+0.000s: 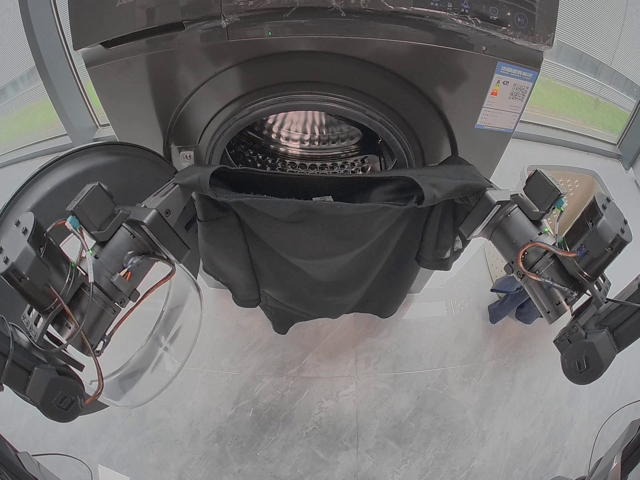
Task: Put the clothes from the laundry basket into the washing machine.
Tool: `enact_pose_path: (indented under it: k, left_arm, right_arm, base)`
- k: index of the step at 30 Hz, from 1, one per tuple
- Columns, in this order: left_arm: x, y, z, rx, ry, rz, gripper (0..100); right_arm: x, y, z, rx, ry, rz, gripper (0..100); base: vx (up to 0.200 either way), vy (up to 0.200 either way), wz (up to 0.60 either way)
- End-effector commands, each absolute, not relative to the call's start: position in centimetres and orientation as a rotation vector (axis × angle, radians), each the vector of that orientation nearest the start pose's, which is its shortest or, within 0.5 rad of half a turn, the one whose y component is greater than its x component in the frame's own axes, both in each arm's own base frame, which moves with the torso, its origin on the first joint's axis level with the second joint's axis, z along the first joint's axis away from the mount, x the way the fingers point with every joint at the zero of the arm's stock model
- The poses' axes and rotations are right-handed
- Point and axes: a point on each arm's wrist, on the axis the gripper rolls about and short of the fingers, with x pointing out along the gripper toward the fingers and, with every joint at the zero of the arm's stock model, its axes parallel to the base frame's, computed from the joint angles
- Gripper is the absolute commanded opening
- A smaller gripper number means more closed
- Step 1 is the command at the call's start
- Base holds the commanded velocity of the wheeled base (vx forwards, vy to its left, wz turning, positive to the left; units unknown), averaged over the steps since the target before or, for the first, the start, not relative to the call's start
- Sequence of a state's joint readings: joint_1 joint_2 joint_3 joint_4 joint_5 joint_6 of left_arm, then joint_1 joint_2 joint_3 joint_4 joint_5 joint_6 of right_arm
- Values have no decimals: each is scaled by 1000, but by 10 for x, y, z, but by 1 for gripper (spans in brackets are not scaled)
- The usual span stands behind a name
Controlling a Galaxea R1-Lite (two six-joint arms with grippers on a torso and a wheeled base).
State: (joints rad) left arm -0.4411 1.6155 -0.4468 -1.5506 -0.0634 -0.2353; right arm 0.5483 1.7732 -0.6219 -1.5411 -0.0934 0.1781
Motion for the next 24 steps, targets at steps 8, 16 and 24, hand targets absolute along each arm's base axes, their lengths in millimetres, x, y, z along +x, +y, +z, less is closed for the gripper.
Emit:
enact_pose_path:
  k: [8,16,24]
  left_arm:
    - [220,-115,204,-301,-303,-587,0]
    - [212,-124,203,-307,-292,-638,0]
    - [205,-130,205,-297,-298,-719,0]
  right_arm:
    - [252,151,205,297,-337,481,0]
    - [243,158,191,286,-276,514,0]
    - [235,165,175,269,-206,545,0]
  base:
    - [0,0,0]
    - [0,0,0]
    - [0,0,0]
